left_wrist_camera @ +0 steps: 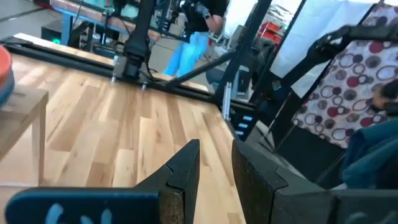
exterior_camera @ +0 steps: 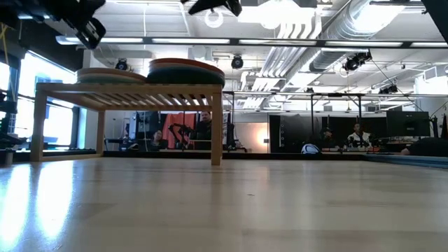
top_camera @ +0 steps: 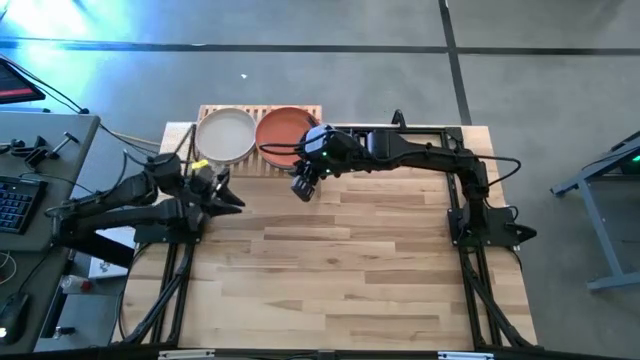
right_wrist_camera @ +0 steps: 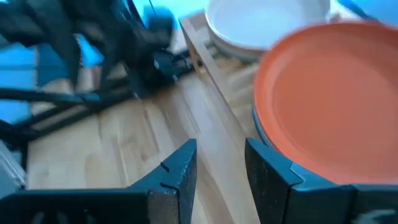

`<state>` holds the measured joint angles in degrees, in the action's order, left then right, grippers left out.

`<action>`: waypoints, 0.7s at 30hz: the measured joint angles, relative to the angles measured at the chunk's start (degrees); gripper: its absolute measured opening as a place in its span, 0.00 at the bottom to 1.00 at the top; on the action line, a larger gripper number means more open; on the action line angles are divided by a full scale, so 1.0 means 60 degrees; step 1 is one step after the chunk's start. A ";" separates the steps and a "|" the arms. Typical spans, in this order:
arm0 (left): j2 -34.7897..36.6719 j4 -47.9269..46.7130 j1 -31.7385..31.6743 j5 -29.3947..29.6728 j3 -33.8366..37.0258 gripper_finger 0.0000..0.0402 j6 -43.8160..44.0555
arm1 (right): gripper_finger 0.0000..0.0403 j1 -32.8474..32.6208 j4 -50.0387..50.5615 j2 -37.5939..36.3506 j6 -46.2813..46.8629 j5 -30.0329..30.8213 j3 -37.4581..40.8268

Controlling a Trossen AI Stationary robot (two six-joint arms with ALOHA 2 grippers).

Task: Place and stack plates onto a shelf
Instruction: Return to Home Position

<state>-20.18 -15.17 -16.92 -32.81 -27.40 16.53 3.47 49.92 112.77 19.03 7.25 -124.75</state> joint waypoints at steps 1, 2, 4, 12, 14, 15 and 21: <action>-0.0001 0.0194 0.0177 0.0198 0.0214 0.21 -0.0064 | 0.28 -0.0024 -0.0189 0.0000 0.0000 0.0000 -0.0014; -0.0004 0.0436 0.0343 0.0380 0.0432 0.21 -0.0122 | 0.28 -0.0041 -0.0367 -0.0004 0.0004 0.0000 -0.0021; -0.0004 0.1080 0.0661 0.0709 0.0845 0.21 -0.0224 | 0.28 -0.0045 -0.0561 -0.0001 0.0001 -0.0036 -0.0018; 0.0000 0.3051 0.2064 0.1953 0.2552 0.21 0.0134 | 0.28 0.0078 -0.0969 -0.0118 0.0073 -0.0393 -0.0018; 0.0000 0.3248 0.2485 0.2614 0.2816 0.21 0.0144 | 0.28 0.0121 -0.1075 -0.0135 0.0073 -0.0393 -0.0018; 0.0000 0.3294 0.2705 0.3035 0.2906 0.21 0.0138 | 0.28 0.0138 -0.1081 -0.0135 0.0073 -0.0393 -0.0018; -0.0007 0.3231 0.4060 0.6040 0.2991 0.21 -0.0570 | 0.28 0.0174 -0.1093 -0.0135 0.0066 -0.0393 -0.0018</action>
<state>-20.23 4.22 7.43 3.43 -9.45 13.11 4.51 43.37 111.96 19.43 4.89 -124.86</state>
